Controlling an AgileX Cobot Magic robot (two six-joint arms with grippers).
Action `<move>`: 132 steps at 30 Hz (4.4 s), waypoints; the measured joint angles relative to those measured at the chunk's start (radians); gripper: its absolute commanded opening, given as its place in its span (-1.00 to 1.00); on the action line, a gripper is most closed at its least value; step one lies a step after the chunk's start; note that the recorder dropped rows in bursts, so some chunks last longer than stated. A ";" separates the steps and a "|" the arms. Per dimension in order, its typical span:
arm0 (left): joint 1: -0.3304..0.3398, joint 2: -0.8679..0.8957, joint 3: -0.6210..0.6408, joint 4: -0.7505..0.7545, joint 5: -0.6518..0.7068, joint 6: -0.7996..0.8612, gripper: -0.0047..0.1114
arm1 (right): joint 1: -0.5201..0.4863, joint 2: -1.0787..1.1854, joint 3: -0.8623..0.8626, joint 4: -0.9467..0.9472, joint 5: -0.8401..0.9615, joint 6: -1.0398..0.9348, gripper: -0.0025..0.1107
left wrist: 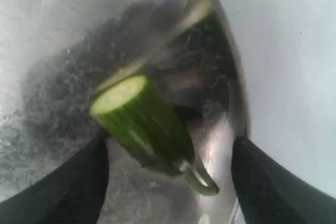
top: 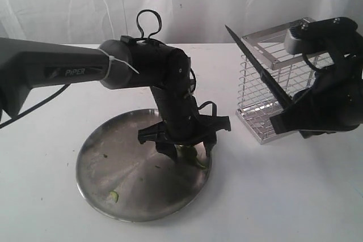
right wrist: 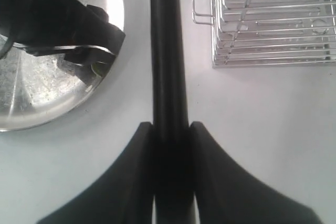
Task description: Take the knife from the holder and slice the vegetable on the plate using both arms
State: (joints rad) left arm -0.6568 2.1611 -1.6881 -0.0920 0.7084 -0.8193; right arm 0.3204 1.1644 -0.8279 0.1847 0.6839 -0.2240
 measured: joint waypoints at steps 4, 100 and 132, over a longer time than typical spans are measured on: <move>0.000 0.009 0.000 0.045 -0.013 -0.050 -0.30 | 0.000 -0.030 0.000 -0.007 0.000 0.000 -0.96; 0.447 -0.540 -0.001 -0.152 0.334 1.345 -0.92 | 0.227 0.089 0.000 0.219 0.023 0.121 -0.96; 0.592 -0.304 0.723 -1.628 0.234 2.659 -0.92 | 0.566 0.445 -0.118 -0.139 -0.029 0.640 -0.96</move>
State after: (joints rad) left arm -0.0649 1.8575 -0.9655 -1.7200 0.9424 1.8400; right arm 0.8860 1.6093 -0.9459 0.0460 0.6550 0.4157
